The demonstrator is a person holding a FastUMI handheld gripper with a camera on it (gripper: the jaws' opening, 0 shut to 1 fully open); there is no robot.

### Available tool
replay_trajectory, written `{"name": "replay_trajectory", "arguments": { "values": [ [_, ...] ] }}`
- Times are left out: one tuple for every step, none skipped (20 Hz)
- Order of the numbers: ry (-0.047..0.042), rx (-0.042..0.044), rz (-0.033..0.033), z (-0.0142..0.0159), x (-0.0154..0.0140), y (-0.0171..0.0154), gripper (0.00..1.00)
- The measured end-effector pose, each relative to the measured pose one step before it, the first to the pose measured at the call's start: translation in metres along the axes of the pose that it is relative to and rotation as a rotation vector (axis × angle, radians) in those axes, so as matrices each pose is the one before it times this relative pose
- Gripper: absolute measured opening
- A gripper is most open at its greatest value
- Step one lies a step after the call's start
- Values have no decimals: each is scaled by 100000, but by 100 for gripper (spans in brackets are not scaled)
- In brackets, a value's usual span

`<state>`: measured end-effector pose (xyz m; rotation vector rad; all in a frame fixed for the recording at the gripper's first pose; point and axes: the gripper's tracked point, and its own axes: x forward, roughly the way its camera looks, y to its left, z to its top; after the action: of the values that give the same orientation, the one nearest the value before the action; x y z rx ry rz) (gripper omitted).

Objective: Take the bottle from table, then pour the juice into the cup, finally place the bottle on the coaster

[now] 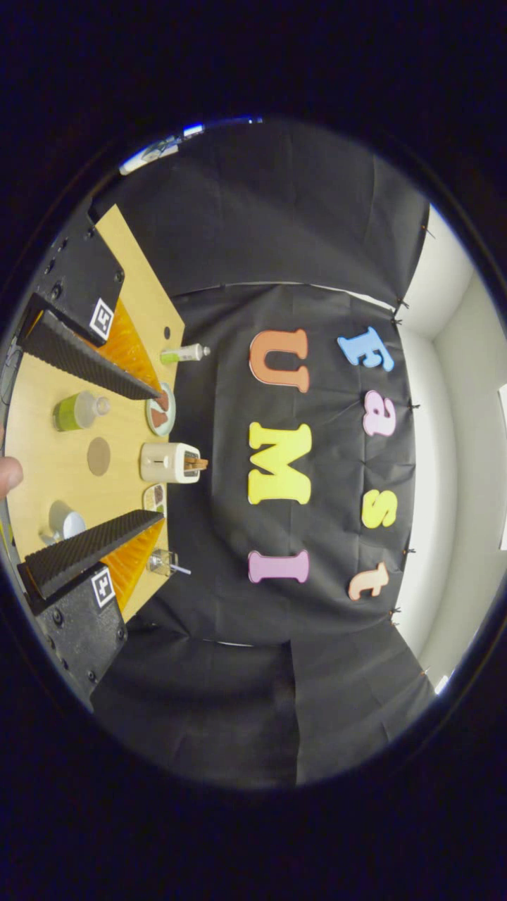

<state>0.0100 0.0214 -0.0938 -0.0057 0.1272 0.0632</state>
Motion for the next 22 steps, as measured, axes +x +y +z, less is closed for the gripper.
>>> {"name": "replay_trajectory", "arguments": {
  "values": [
    [2104, 229, 752, -1362, 477, 396, 100],
    [2407, 166, 937, -1498, 519, 390, 100],
    [2978, -159, 963, -1660, 577, 508, 100],
    [2994, -652, 1089, -1528, 722, 495, 100],
    [2689, -717, 577, -1389, 759, 363, 100],
    [1932, -400, 409, -1072, 769, 341, 100],
    [1307, 458, 314, -1142, 858, 234, 100],
    [2194, 99, -159, -1212, 921, 144, 100],
    [2070, 252, -190, -1186, 1091, 158, 100],
    [2141, 561, 343, -1173, 1110, 262, 100],
    [2674, 616, 319, -1141, 1160, 214, 100],
    [2129, 944, 113, -933, 1225, 86, 100],
    [2180, 891, -91, -910, 1223, 62, 100],
    [2386, 653, 229, -854, 1225, 198, 100],
    [2369, 431, -76, -800, 1188, 115, 100],
    [1709, 210, -400, -594, 990, 67, 100],
    [988, 45, -486, -402, 865, 8, 100],
    [817, -257, -407, -350, 808, 60, 100],
    [939, -461, -38, -478, 582, 99, 100],
    [935, -531, 215, -360, 601, 117, 100],
    [1076, -441, 353, -303, 537, 119, 100],
    [889, -154, 257, -180, 478, 60, 100]
  ]
}}
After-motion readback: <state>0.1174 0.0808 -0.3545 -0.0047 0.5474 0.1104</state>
